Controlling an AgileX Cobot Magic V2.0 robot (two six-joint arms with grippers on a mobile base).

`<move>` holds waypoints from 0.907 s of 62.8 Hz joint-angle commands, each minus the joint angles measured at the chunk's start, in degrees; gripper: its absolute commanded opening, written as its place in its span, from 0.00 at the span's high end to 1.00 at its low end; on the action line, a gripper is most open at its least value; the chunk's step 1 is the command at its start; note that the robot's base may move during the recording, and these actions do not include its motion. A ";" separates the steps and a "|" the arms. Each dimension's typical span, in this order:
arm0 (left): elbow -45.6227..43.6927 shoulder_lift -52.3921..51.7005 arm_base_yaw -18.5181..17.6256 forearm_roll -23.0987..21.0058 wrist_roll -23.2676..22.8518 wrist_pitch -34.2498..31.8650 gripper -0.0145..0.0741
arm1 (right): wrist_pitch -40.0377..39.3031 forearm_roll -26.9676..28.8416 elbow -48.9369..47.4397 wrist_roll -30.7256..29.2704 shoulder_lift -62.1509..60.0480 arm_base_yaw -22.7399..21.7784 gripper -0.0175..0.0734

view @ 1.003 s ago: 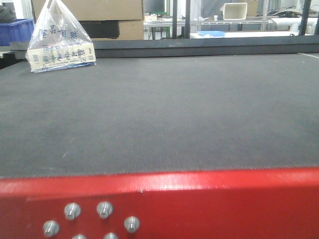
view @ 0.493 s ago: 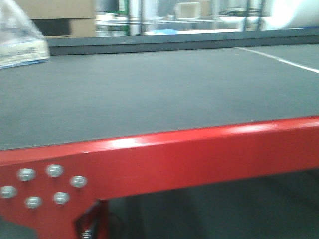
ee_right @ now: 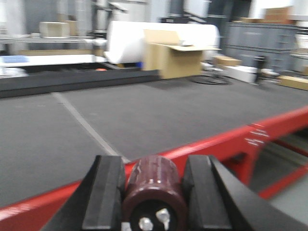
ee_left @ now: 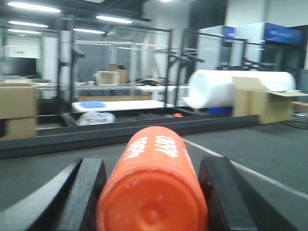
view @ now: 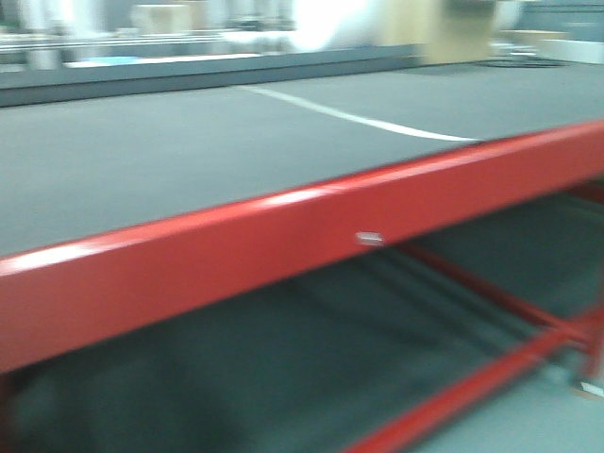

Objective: Place cylindrical capacitor in blue bin on shelf
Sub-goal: 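Drive the base to the shelf of blue bins holding both capacitors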

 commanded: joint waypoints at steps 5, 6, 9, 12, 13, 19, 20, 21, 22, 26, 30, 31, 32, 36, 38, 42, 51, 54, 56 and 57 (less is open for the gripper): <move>-0.05 -0.08 -0.17 -0.39 -0.07 -1.07 0.96 | -1.64 -0.62 0.02 0.08 -0.28 -0.24 0.99; -0.05 -0.08 -0.17 -0.39 -0.07 -1.07 0.96 | -1.64 -0.62 0.02 0.08 -0.28 -0.24 0.99; -0.05 -0.08 -0.17 -0.39 -0.07 -1.07 0.96 | -1.64 -0.62 0.02 0.08 -0.28 -0.24 0.99; -0.05 -0.08 -0.17 -0.39 -0.07 -1.07 0.96 | -1.64 -0.62 0.02 0.08 -0.28 -0.24 0.99; -0.05 -0.08 -0.17 -0.39 -0.07 -1.07 0.96 | -1.64 -0.62 0.02 0.08 -0.28 -0.24 0.99; -0.05 -0.08 -0.17 -0.39 -0.07 -1.07 0.96 | -1.64 -0.62 0.02 0.08 -0.28 -0.24 0.99; -0.05 -0.08 -0.17 -0.39 -0.07 -1.07 0.96 | -1.64 -0.62 0.02 0.08 -0.28 -0.24 0.99; -0.05 -0.08 -0.17 -0.39 -0.07 -1.07 0.96 | -1.64 -0.62 0.02 0.08 -0.28 -0.24 0.99; -0.05 -0.08 -0.17 -0.39 -0.07 -1.07 0.96 | -1.64 -0.62 0.02 0.08 -0.28 -0.24 0.99; -0.05 -0.08 -0.17 -0.39 -0.07 -1.07 0.96 | -1.64 -0.62 0.02 0.08 -0.28 -0.24 0.99; -0.05 -0.08 -0.17 -0.39 -0.07 -1.07 0.96 | -1.64 -0.62 0.02 0.08 -0.28 -0.24 0.99; -0.05 -0.08 -0.17 -0.39 -0.07 -1.07 0.96 | -1.64 -0.62 0.02 0.08 -0.28 -0.24 0.99; -0.05 -0.08 -0.17 -0.39 -0.07 -1.07 0.96 | -1.64 -0.62 0.02 0.08 -0.28 -0.24 0.99; -0.05 -0.08 -0.17 -0.39 -0.07 -1.07 0.96 | -1.64 -0.62 0.02 0.08 -0.28 -0.24 0.99; -0.05 -0.08 -0.17 -0.39 -0.07 -1.07 0.96 | -1.64 -0.62 0.02 0.08 -0.28 -0.24 0.99; -0.05 -0.08 -0.17 -0.39 -0.07 -1.07 0.96 | -1.64 -0.62 0.02 0.08 -0.28 -0.24 0.99; -0.05 -0.08 -0.17 -0.39 -0.07 -1.07 0.96 | -1.64 -0.62 0.02 0.08 -0.28 -0.24 0.99; -0.05 -0.08 -0.17 -0.39 -0.07 -1.07 0.96 | -1.64 -0.62 0.02 0.08 -0.28 -0.24 0.99; -0.05 -0.08 -0.17 -0.39 -0.07 -1.07 0.96 | -1.64 -0.62 0.02 0.08 -0.28 -0.24 0.99; -0.05 -0.08 -0.17 -0.39 -0.07 -1.07 0.96 | -1.64 -0.62 0.02 0.08 -0.28 -0.24 0.99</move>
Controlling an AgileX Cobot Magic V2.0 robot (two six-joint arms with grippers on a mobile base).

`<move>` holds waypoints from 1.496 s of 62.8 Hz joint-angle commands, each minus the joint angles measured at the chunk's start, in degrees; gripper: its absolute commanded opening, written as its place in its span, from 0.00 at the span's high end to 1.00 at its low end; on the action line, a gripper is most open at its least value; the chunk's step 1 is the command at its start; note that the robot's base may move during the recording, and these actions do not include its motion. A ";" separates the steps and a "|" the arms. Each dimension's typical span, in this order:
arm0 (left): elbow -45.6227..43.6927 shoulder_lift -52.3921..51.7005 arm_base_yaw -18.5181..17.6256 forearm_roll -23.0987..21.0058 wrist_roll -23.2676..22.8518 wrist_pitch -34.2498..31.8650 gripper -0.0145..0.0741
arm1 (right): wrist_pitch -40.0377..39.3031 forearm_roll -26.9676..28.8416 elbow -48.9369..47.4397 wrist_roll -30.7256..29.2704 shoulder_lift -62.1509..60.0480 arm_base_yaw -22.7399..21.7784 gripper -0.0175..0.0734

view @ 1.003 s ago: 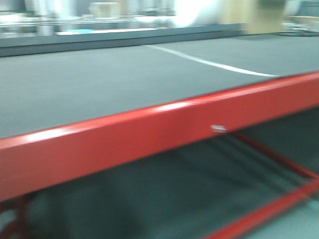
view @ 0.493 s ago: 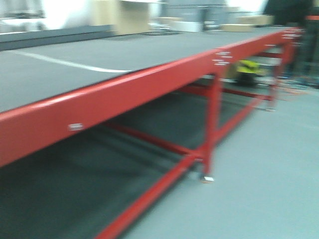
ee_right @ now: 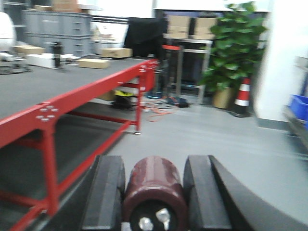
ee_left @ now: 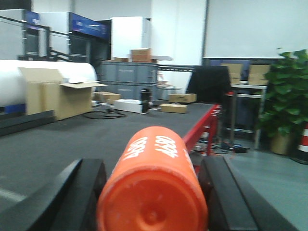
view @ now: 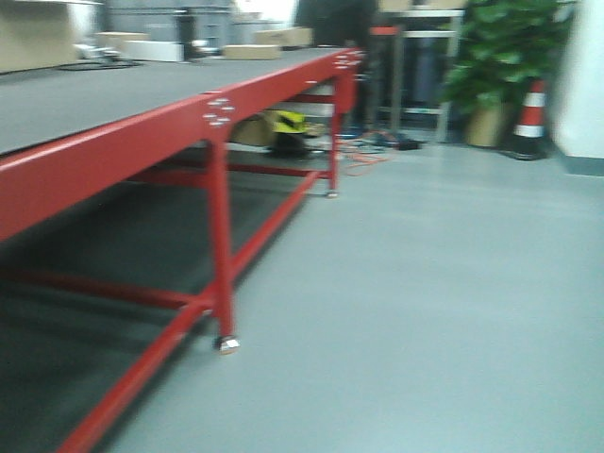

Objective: Place cylindrical capacitor in blue bin on shelf
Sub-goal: 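Drive the base to the shelf of blue bins holding both capacitors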

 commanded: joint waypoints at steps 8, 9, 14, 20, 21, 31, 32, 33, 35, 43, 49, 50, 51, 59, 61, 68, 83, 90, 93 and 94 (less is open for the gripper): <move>-0.05 -0.08 -0.17 -0.39 -0.07 -1.07 0.96 | -1.64 -0.51 0.02 0.08 -0.28 -0.24 0.99; -0.05 -0.08 -0.17 -0.39 -0.07 -1.07 0.96 | -1.64 -0.51 0.02 0.08 -0.28 -0.24 0.99; -0.05 -0.08 -0.17 -0.39 -0.07 -1.07 0.96 | -1.64 -0.51 0.02 0.08 -0.28 -0.24 0.99; -0.05 -0.08 -0.17 -0.39 -0.07 -1.07 0.96 | -1.64 -0.51 0.02 0.08 -0.28 -0.24 0.99; -0.05 -0.08 -0.17 -0.39 -0.07 -1.07 0.96 | -1.64 -0.51 0.02 0.08 -0.28 -0.24 0.99; -0.05 -0.08 -0.17 -0.39 -0.07 -1.07 0.96 | -1.64 -0.51 0.02 0.08 -0.28 -0.24 0.99; -0.05 -0.08 -0.17 -0.39 -0.07 -1.07 0.96 | -1.64 -0.51 0.02 0.08 -0.28 -0.24 0.99; -0.05 -0.08 -0.17 -0.39 -0.07 -1.07 0.96 | -1.64 -0.51 0.02 0.08 -0.28 -0.24 0.99; -0.05 -0.08 -0.17 -0.39 -0.07 -1.07 0.96 | -1.64 -0.51 0.02 0.08 -0.28 -0.24 0.99; -0.05 -0.08 -0.17 -0.39 -0.07 -1.07 0.96 | -1.64 -0.51 0.02 0.08 -0.28 -0.24 0.99; -0.05 -0.08 -0.17 -0.39 -0.07 -1.07 0.96 | -1.64 -0.51 0.02 0.08 -0.28 -0.24 0.99; -0.05 -0.08 -0.17 -0.39 -0.07 -1.07 0.96 | -1.64 -0.51 0.02 0.08 -0.28 -0.24 0.99; -0.05 -0.08 -0.17 -0.39 -0.07 -1.07 0.96 | -1.64 -0.51 0.02 0.08 -0.28 -0.24 0.99; -0.05 -0.08 -0.17 -0.39 -0.07 -1.07 0.96 | -1.64 -0.51 0.02 0.08 -0.28 -0.24 0.99; -0.05 -0.08 -0.17 -0.39 -0.07 -1.07 0.96 | -1.64 -0.51 0.02 0.08 -0.28 -0.24 0.99; -0.05 -0.08 -0.17 -0.39 -0.07 -1.07 0.96 | -1.64 -0.51 0.02 0.08 -0.28 -0.24 0.99; -0.05 -0.08 -0.17 -0.39 -0.07 -1.07 0.96 | -1.64 -0.51 0.02 0.08 -0.28 -0.24 0.99; -0.05 -0.08 -0.17 -0.39 -0.07 -1.07 0.96 | -1.64 -0.51 0.02 0.08 -0.28 -0.24 0.99; -0.05 -0.08 -0.17 -0.39 -0.07 -1.07 0.96 | -1.64 -0.51 0.02 0.08 -0.28 -0.24 0.99; -0.05 -0.08 -0.17 -0.39 -0.07 -1.07 0.96 | -1.64 -0.51 0.02 0.08 -0.28 -0.24 0.99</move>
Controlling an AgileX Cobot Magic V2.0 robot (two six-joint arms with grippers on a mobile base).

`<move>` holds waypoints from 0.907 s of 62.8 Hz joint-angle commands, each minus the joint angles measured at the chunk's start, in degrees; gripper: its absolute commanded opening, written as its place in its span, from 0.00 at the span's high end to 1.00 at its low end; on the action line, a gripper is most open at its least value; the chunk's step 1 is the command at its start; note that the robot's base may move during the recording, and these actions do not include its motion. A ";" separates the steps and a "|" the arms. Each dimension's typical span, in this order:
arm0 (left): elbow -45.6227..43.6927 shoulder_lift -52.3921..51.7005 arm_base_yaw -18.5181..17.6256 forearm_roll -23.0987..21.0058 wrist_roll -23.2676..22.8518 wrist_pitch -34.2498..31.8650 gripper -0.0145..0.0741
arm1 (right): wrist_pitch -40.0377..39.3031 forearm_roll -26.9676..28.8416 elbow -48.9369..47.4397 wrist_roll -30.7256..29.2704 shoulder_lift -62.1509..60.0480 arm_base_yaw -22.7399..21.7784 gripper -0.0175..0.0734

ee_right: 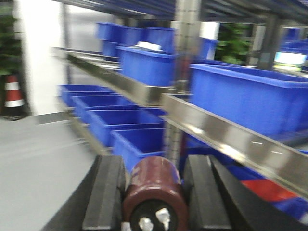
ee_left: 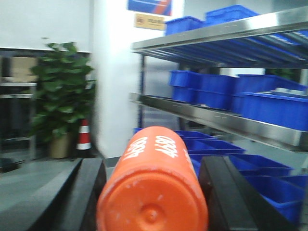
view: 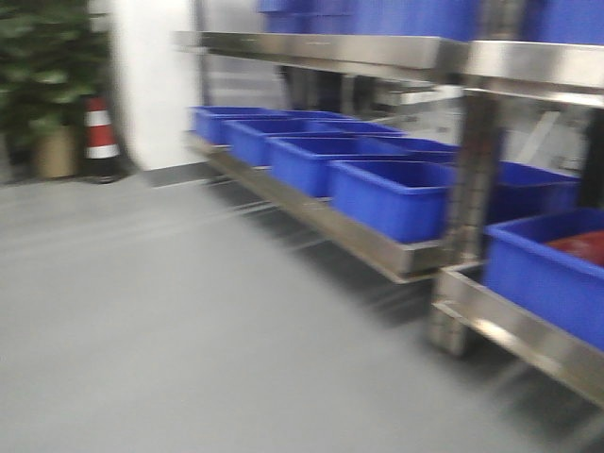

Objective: Place cylindrical capacitor in blue bin on shelf
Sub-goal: 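Drive the base to the shelf of blue bins holding both capacitors, then move both held capacitors over the blue bins on the shelf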

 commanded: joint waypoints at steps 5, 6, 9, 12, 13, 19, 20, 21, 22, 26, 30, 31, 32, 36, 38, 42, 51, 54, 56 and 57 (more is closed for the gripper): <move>-0.05 -0.08 -0.17 -0.39 -0.07 -1.07 0.96 | -1.50 -0.51 0.02 0.08 -0.28 -0.24 0.99; -0.05 -0.08 -0.17 -0.39 -0.07 -1.07 0.96 | -1.50 -0.51 0.02 0.08 -0.28 -0.24 0.99; -0.05 -0.08 -0.17 -0.39 -0.07 -1.07 0.96 | -1.50 -0.51 0.02 0.08 -0.28 -0.24 0.99; -0.05 -0.08 -0.17 -0.39 -0.07 -1.07 0.96 | -1.50 -0.51 0.02 0.08 -0.28 -0.24 0.99; -0.05 -0.08 -0.17 -0.39 -0.07 -1.07 0.96 | -1.50 -0.51 0.02 0.08 -0.28 -0.24 0.99; -0.05 -0.08 -0.17 -0.39 -0.07 -1.07 0.96 | -1.50 -0.51 0.02 0.08 -0.28 -0.24 0.99; -0.05 -0.08 -0.17 -0.39 -0.07 -1.07 0.96 | -1.50 -0.51 0.02 0.08 -0.28 -0.24 0.99; -0.05 -0.08 -0.17 -0.39 -0.07 -1.07 0.96 | -1.50 -0.51 0.02 0.08 -0.28 -0.24 0.99; -0.05 -0.08 -0.17 -0.39 -0.07 -1.07 0.96 | -1.50 -0.51 0.02 0.08 -0.28 -0.24 0.99; -0.05 -0.08 -0.17 -0.39 -0.07 -1.07 0.96 | -1.50 -0.51 0.02 0.08 -0.28 -0.24 0.99; -0.05 -0.08 -0.17 -0.39 -0.07 -1.07 0.96 | -1.50 -0.51 0.02 0.08 -0.28 -0.24 0.99; -0.05 -0.08 -0.17 -0.39 -0.07 -1.07 0.96 | -1.50 -0.51 0.02 0.08 -0.28 -0.24 0.99; -0.05 -0.08 -0.17 -0.39 -0.07 -1.07 0.96 | -1.50 -0.51 0.02 0.08 -0.28 -0.24 0.99; -0.05 -0.08 -0.17 -0.39 -0.07 -1.07 0.96 | -1.50 -0.51 0.02 0.08 -0.28 -0.24 0.99; -0.05 -0.08 -0.17 -0.39 -0.07 -1.07 0.96 | -1.50 -0.51 0.02 0.08 -0.28 -0.24 0.99; -0.05 -0.08 -0.17 -0.39 -0.07 -1.07 0.96 | -1.50 -0.51 0.02 0.08 -0.28 -0.24 0.99; -0.05 -0.08 -0.17 -0.39 -0.07 -1.07 0.96 | -1.50 -0.51 0.02 0.08 -0.28 -0.24 0.99; -0.05 -0.08 -0.17 -0.39 -0.07 -1.07 0.96 | -1.50 -0.51 0.02 0.08 -0.28 -0.24 0.99; -0.05 -0.08 -0.17 -0.39 -0.07 -1.07 0.96 | -1.50 -0.51 0.02 0.08 -0.28 -0.24 0.99; -0.05 -0.08 -0.17 -0.39 -0.07 -1.07 0.96 | -1.50 -0.51 0.02 0.08 -0.28 -0.24 0.99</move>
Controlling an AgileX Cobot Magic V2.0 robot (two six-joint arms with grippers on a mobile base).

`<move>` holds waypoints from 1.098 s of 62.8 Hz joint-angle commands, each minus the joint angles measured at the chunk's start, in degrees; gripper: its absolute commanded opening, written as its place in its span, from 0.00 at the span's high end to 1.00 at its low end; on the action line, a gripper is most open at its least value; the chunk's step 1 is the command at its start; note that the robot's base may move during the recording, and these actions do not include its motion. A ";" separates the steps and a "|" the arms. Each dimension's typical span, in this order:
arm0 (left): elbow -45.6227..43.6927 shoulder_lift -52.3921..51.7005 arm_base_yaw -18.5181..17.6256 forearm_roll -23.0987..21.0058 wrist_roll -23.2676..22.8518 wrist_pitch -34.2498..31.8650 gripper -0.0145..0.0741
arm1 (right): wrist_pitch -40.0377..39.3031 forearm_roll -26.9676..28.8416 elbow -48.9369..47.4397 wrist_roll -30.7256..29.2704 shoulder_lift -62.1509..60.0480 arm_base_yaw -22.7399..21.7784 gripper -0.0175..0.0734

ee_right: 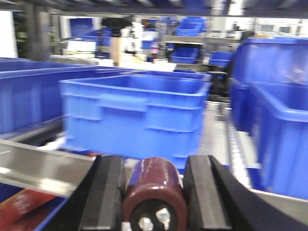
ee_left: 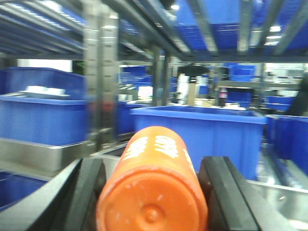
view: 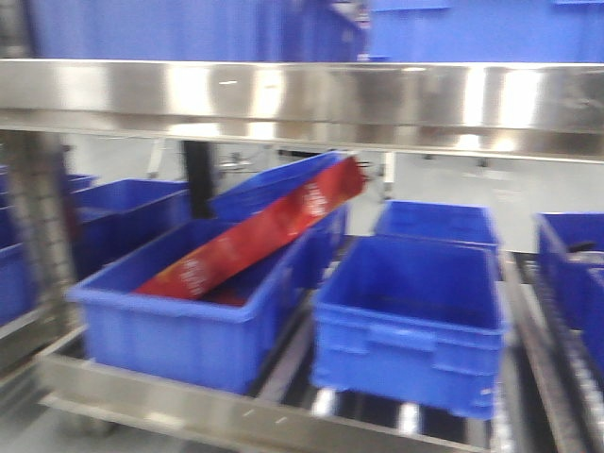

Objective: Place cylindrical capacitor in blue bin on shelf
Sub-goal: 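Move both held capacitors over the blue bins on the shelf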

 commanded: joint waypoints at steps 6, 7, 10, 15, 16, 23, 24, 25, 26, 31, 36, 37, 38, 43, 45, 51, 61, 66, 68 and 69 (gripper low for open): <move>-0.05 -0.08 -0.17 -0.39 -0.07 -1.07 0.96 | -1.50 -0.51 0.02 0.08 -0.28 -0.24 0.99; -0.05 -0.08 -0.17 -0.39 -0.07 -1.07 0.96 | -1.50 -0.51 0.02 0.08 -0.28 -0.24 0.99; -0.05 -0.08 -0.17 -0.39 -0.07 -1.07 0.96 | -1.50 -0.51 0.02 0.08 -0.28 -0.24 0.99; -0.05 -0.08 -0.17 -0.39 -0.07 -1.07 0.96 | -1.50 -0.51 0.02 0.08 -0.28 -0.24 0.99; -0.05 -0.08 -0.17 -0.39 -0.07 -1.07 0.96 | -1.50 -0.51 0.02 0.08 -0.28 -0.24 0.99; -0.05 -0.08 -0.17 -0.39 -0.07 -1.07 0.96 | -1.50 -0.51 0.02 0.08 -0.28 -0.24 0.99; -0.05 -0.08 -0.17 -0.39 -0.07 -1.07 0.96 | -1.50 -0.51 0.02 0.08 -0.28 -0.24 0.99; -0.05 -0.08 -0.17 -0.39 -0.07 -1.07 0.96 | -1.50 -0.51 0.02 0.08 -0.28 -0.24 0.99; -0.05 -0.08 -0.17 -0.39 -0.07 -1.07 0.96 | -1.50 -0.51 0.02 0.08 -0.28 -0.24 0.99; -0.05 -0.08 -0.17 -0.39 -0.07 -1.07 0.96 | -1.50 -0.51 0.02 0.08 -0.28 -0.24 0.99; -0.05 -0.08 -0.17 -0.39 -0.07 -1.07 0.96 | -1.50 -0.51 0.02 0.08 -0.28 -0.24 0.99; -0.05 -0.08 -0.17 -0.39 -0.07 -1.07 0.96 | -1.50 -0.51 0.02 0.08 -0.28 -0.24 0.99; -0.05 -0.08 -0.17 -0.39 -0.07 -1.07 0.96 | -1.50 -0.51 0.02 0.08 -0.28 -0.24 0.99; -0.05 -0.08 -0.17 -0.39 -0.07 -1.07 0.96 | -1.50 -0.51 0.02 0.08 -0.28 -0.24 0.99; -0.05 -0.08 -0.17 -0.39 -0.07 -1.07 0.96 | -1.50 -0.51 0.02 0.08 -0.28 -0.24 0.99; -0.05 -0.08 -0.17 -0.39 -0.07 -1.07 0.96 | -1.50 -0.51 0.02 0.08 -0.28 -0.24 0.99; -0.05 -0.08 -0.17 -0.39 -0.07 -1.07 0.96 | -1.50 -0.51 0.02 0.08 -0.28 -0.24 0.99; -0.05 -0.08 -0.17 -0.39 -0.07 -1.07 0.96 | -1.50 -0.51 0.02 0.08 -0.28 -0.24 0.99; -0.05 -0.08 -0.17 -0.39 -0.07 -1.07 0.96 | -1.50 -0.51 0.02 0.08 -0.28 -0.24 0.99; -0.05 -0.08 -0.17 -0.39 -0.07 -1.07 0.96 | -1.50 -0.51 0.02 0.08 -0.28 -0.24 0.99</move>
